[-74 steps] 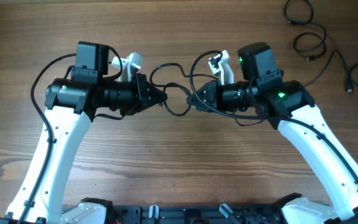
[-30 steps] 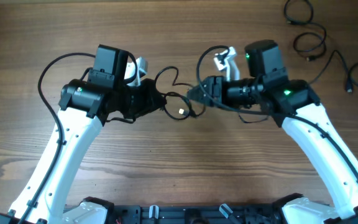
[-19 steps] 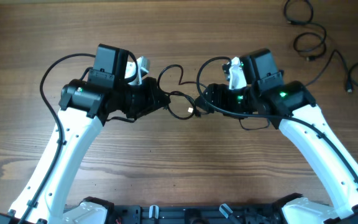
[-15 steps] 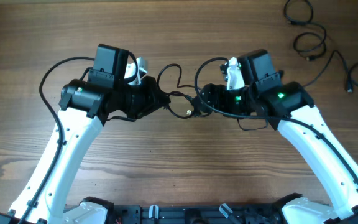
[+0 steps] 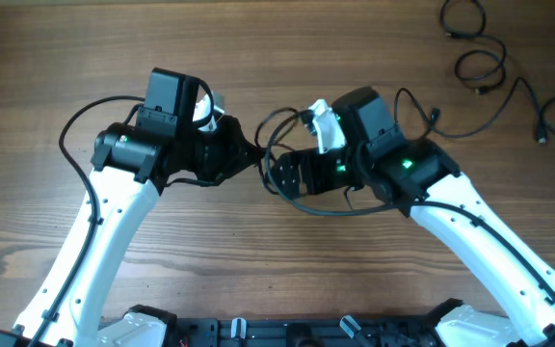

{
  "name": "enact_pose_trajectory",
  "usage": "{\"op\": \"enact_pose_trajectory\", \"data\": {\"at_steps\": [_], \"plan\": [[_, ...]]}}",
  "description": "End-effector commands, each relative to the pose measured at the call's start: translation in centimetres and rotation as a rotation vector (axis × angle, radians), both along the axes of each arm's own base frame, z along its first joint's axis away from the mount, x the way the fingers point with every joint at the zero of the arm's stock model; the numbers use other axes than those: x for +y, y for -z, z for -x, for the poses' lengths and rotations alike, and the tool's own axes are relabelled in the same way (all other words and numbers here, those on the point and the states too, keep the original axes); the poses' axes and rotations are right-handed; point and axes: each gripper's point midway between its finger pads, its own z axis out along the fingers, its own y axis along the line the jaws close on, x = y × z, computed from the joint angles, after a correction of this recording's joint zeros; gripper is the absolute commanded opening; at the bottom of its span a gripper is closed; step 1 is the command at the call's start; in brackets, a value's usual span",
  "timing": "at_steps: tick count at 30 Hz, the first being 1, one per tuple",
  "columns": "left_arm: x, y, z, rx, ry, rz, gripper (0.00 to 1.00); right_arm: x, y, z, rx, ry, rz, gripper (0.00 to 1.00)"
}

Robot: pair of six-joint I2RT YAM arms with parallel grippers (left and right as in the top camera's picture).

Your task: Untangle cables

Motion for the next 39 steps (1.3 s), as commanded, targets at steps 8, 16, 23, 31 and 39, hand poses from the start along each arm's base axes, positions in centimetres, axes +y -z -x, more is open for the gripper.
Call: {"op": "enact_pose_trajectory", "data": {"at_steps": [8, 16, 23, 31, 39], "plan": [[0.4, 0.2, -0.4, 0.009, -0.047, -0.021, 0.04, 1.5, 0.4, 1.4, -0.085, -0.142, 0.021, 0.96], [0.7, 0.5, -0.6, 0.003, -0.060, -0.042, 0.04, 1.3, 1.0, -0.5, -0.201, -0.016, 0.154, 1.00], [0.7, 0.5, -0.6, 0.042, -0.105, -0.027, 0.04, 1.8, 0.8, 0.1, -0.269, -0.146, 0.152, 1.00], [1.6, 0.9, -1.1, 0.086, -0.208, -0.051, 0.04, 2.2, 0.3, -0.7, -0.423, -0.261, 0.182, 0.91], [1.8, 1.1, -1.0, 0.171, -0.309, -0.031, 0.04, 2.6, -0.5, -1.5, -0.464, -0.241, 0.164, 0.41]]}}
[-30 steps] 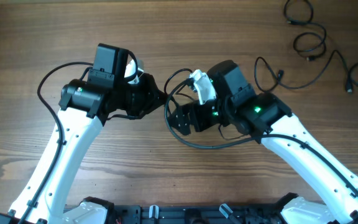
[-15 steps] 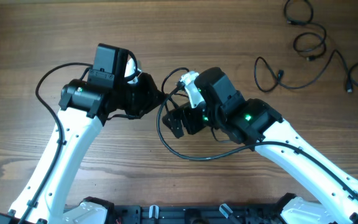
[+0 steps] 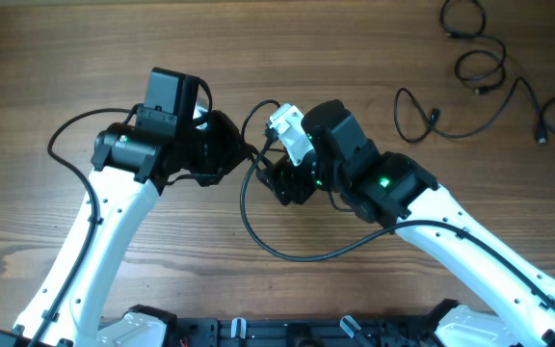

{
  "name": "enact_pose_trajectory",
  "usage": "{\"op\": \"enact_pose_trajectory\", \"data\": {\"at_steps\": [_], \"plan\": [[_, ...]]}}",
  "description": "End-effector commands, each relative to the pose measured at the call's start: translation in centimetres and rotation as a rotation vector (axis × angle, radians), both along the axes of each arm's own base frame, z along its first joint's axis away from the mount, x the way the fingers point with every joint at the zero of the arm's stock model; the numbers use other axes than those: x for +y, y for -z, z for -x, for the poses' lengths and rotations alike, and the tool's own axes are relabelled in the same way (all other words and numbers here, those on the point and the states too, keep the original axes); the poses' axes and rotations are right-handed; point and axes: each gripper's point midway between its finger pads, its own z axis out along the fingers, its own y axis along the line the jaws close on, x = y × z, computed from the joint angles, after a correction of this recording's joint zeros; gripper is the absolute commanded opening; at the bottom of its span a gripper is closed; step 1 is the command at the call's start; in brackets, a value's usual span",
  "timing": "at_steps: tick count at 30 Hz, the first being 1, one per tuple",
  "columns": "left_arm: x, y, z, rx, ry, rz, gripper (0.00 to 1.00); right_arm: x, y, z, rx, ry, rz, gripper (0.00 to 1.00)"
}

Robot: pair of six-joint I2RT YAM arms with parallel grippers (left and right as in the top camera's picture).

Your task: Untangle cables

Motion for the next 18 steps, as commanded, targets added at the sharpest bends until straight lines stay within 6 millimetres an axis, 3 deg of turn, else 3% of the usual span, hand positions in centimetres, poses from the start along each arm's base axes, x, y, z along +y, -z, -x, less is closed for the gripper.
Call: {"op": "enact_pose_trajectory", "data": {"at_steps": [1, 3, 5, 6, 9, 10, 11, 14, 18], "plan": [[-0.3, -0.1, 0.4, 0.058, -0.049, 0.041, 0.04, 0.2, 0.5, 0.2, 0.010, -0.015, 0.003, 0.39], [-1.1, -0.5, 0.9, 0.075, -0.019, 0.090, 0.04, 0.2, 0.5, 0.2, 0.010, -0.015, 0.004, 0.36], [-1.7, -0.9, 1.2, 0.087, 0.004, 0.127, 0.04, 0.2, 0.5, 0.2, 0.010, -0.015, 0.004, 0.22], [-1.8, -1.0, 1.3, 0.089, 0.009, 0.135, 0.06, 0.2, 0.5, 0.2, 0.012, -0.013, 0.003, 0.19], [-2.3, -1.4, 1.7, 0.102, 0.031, 0.170, 0.09, 0.2, 0.5, 0.2, 0.045, 0.023, -0.014, 0.19], [-2.6, -1.6, 1.9, 0.106, 0.042, 0.187, 0.08, 0.2, 0.7, 0.2, 0.063, 0.040, -0.019, 0.15], [-2.7, -1.7, 1.8, 0.103, 0.049, 0.199, 0.05, 0.3, 1.0, 0.2, 0.075, 0.046, -0.017, 0.04], [-2.9, -1.9, 1.7, 0.095, 0.053, 0.207, 0.04, 0.5, 2.1, -0.1, 0.128, 0.090, -0.021, 0.04], [-2.8, -1.9, 1.7, 0.094, 0.053, 0.206, 0.19, 0.9, 5.2, -0.6, 0.239, 0.165, 0.000, 0.04]]}}
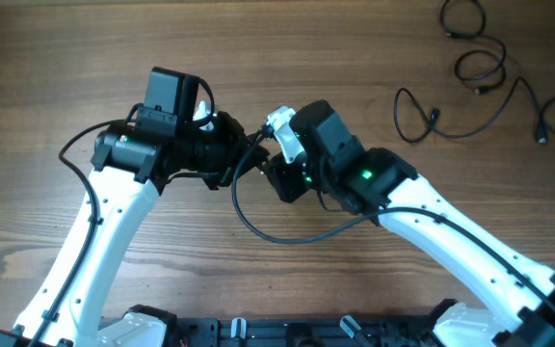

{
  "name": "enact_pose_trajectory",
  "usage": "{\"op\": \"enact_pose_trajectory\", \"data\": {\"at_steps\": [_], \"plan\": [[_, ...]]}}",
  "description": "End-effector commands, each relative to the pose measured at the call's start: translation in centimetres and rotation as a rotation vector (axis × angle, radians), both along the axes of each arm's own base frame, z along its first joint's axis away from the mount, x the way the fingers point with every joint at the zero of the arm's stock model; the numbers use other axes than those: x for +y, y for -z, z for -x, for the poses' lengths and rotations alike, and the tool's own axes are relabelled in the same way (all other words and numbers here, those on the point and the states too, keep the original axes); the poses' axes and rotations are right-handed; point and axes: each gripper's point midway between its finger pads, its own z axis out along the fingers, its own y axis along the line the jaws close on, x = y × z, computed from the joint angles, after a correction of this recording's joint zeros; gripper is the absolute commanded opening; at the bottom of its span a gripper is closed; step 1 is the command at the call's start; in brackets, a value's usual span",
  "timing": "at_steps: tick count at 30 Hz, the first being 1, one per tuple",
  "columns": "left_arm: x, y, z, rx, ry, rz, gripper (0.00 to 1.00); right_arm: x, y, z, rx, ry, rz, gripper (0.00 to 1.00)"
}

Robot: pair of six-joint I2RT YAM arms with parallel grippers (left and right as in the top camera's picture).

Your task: Untangle cables

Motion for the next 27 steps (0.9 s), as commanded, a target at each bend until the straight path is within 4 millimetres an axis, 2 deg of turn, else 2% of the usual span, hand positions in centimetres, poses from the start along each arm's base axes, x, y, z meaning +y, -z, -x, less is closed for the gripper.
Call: {"op": "enact_pose_trajectory", "data": {"at_steps": [1, 2, 3, 4, 5, 6, 11, 15, 16, 18, 19, 23, 25, 27], "plan": [[-0.2, -0.2, 0.2, -0.002, 0.014, 0.015, 0.28, 0.0, 2.5, -0.4, 0.075, 0.060, 0.028, 0.04], [-0.2, -0.1, 0.1, -0.003, 0.011, 0.010, 0.42, 0.0, 2.5, -0.5, 0.093, 0.085, 0.018, 0.04], [-0.1, -0.1, 0.0, -0.005, 0.006, 0.002, 0.51, 0.2, 2.3, -0.7, 0.102, 0.109, -0.001, 0.04], [0.1, 0.1, -0.1, -0.009, -0.002, -0.011, 0.67, 0.3, 2.1, -0.8, 0.094, 0.109, -0.011, 0.04], [0.2, 0.2, -0.2, -0.011, -0.005, -0.017, 0.88, 0.4, 1.8, -0.9, 0.085, 0.107, -0.017, 0.04], [0.2, 0.2, -0.2, -0.012, -0.008, -0.021, 1.00, 0.4, 1.7, -0.9, 0.082, 0.108, -0.020, 0.04], [0.5, 0.4, -0.4, -0.018, -0.019, -0.041, 1.00, 0.3, 0.1, -0.8, 0.053, 0.106, -0.048, 0.04], [-0.8, -0.2, 0.5, -0.011, 0.036, 0.009, 1.00, 0.2, 0.2, -0.8, 0.072, 0.127, -0.053, 0.04], [-1.2, -0.6, 0.6, -0.034, 0.068, 0.031, 1.00, 0.2, 0.2, -0.8, 0.082, 0.138, -0.058, 0.04], [-2.8, -2.7, 0.5, -0.175, 0.209, 0.134, 1.00, 0.2, 0.2, -0.8, 0.092, 0.151, -0.064, 0.04], [-2.8, -2.7, 0.4, -0.181, 0.208, 0.129, 1.00, 0.2, 0.2, -0.8, 0.091, 0.152, -0.064, 0.04], [-0.7, -0.6, -1.3, -0.200, 0.110, -0.042, 1.00, 0.0, 0.1, -0.9, 0.102, 0.170, -0.070, 0.04], [1.1, 0.9, -1.5, -0.151, 0.032, -0.149, 1.00, -0.7, -0.2, -1.2, 0.101, 0.188, -0.071, 0.04], [1.4, 1.2, -1.4, -0.135, 0.014, -0.162, 1.00, -1.7, -0.9, -1.7, 0.093, 0.215, -0.080, 0.04]]}}
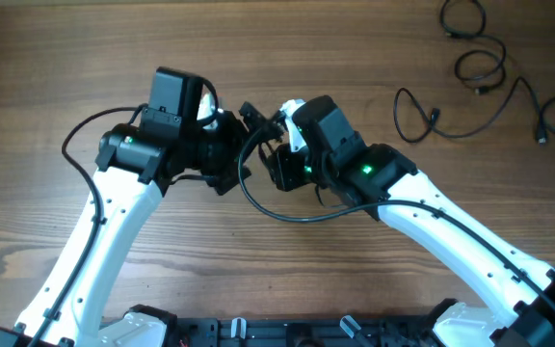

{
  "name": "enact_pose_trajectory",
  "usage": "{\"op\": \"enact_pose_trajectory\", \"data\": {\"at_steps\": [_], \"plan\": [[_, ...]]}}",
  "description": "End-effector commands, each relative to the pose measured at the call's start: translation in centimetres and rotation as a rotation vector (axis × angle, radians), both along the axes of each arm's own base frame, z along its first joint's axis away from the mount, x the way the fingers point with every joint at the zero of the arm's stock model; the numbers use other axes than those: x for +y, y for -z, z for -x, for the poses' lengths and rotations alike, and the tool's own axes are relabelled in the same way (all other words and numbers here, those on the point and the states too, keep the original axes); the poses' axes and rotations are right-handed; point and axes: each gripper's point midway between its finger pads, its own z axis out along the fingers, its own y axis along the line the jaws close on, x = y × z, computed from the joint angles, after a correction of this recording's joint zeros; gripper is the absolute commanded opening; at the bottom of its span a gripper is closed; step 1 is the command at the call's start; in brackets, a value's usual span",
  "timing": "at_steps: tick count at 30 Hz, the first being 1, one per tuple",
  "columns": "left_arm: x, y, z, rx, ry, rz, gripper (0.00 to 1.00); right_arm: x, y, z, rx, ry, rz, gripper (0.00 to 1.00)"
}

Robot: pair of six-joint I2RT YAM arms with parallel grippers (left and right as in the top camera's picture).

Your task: Untangle cables

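Observation:
A black cable (258, 204) has its plug end (249, 109) sticking up between the two grippers. From there it runs down in a loop across the table and passes under the right arm. My left gripper (239, 162) points right and looks shut on the cable near that end. My right gripper (274, 166) faces it a few centimetres away and also seems shut on the cable. The fingers of both are dark and partly hidden by the wrists.
Other black cables lie at the far right: a small coil (461, 17), a second coil (480, 66), and a long strand (470, 127) running from a bend near the right arm out to the table's right edge.
Both grippers have shifted slightly towards the far side. The cable's plug end now sticks up above them. The loop on the table is a little smaller and lies further right.
At first the grippers met at mid table with the cable looped tightly around the right gripper. Then the right arm stood further left and a wide loop hung towards the near edge. The loop has since shrunk, and the grippers remain close together.

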Motion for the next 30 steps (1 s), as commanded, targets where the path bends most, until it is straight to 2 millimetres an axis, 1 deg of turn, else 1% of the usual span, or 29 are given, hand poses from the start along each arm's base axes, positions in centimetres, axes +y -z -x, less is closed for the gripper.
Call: {"op": "enact_pose_trajectory", "data": {"at_steps": [1, 4, 7, 9, 10, 11, 12, 13, 15, 17, 20, 21, 24, 25, 26, 28, 30], "plan": [[1.1, 0.4, -0.7, -0.022, -0.053, -0.074, 1.00, -1.6, -1.7, -0.6, -0.021, 0.036, -0.032, 0.04], [0.6, 0.1, -0.4, -0.012, -0.034, -0.044, 1.00, -2.9, -5.0, -0.8, -0.041, 0.075, -0.130, 0.04], [0.9, -0.3, -1.3, -0.044, -0.050, -0.033, 1.00, -2.5, -7.4, 0.0, -0.052, 0.047, -0.214, 0.04], [1.9, -0.4, -2.1, -0.049, -0.089, -0.030, 1.00, -2.3, -8.2, 0.6, -0.046, 0.032, -0.249, 0.04], [2.6, -0.4, -2.4, -0.048, -0.110, -0.031, 0.99, -2.1, -8.3, 0.8, -0.027, 0.034, -0.264, 0.04], [3.3, -0.4, -2.8, -0.048, -0.131, -0.030, 0.97, -1.6, -8.7, 1.3, 0.000, 0.008, -0.300, 0.04], [3.4, -0.5, -2.9, -0.050, -0.129, -0.020, 0.96, -1.2, -8.9, 1.7, 0.013, -0.015, -0.322, 0.04], [3.4, -0.7, -2.8, -0.058, -0.113, -0.010, 0.94, -1.2, -8.9, 1.8, 0.032, -0.001, -0.329, 0.04], [2.5, -1.3, -2.5, -0.142, 0.012, 0.010, 0.94, -1.3, -9.0, 1.6, 0.062, 0.040, -0.347, 0.04], [1.4, -2.1, -1.7, -0.232, 0.161, 0.044, 0.95, -1.0, -9.5, 1.2, 0.090, 0.083, -0.389, 0.04], [-0.3, -3.9, -0.1, -0.358, 0.358, 0.152, 0.95, -1.0, -9.7, 1.1, 0.090, 0.094, -0.400, 0.04], [-0.6, -4.2, 0.2, -0.385, 0.394, 0.175, 0.95, -1.0, -9.6, 1.1, 0.096, 0.095, -0.397, 0.04], [-0.5, -4.2, -0.3, -0.444, 0.415, 0.144, 0.92, -0.7, -9.6, 2.0, 0.130, 0.060, -0.409, 0.04], [-0.3, -4.0, -0.6, -0.450, 0.406, 0.120, 0.92, -0.6, -9.6, 2.4, 0.149, 0.044, -0.414, 0.04], [0.0, -3.7, -0.9, -0.453, 0.396, 0.094, 0.88, -0.6, -9.3, 2.7, 0.166, 0.041, -0.408, 0.04], [0.5, -3.1, -1.4, -0.487, 0.404, 0.028, 0.84, -0.8, -8.8, 3.1, 0.195, 0.043, -0.393, 0.04], [1.2, -2.5, -2.0, -0.492, 0.387, -0.033, 0.82, -0.4, -9.2, 3.9, 0.221, 0.001, -0.418, 0.04]]}}
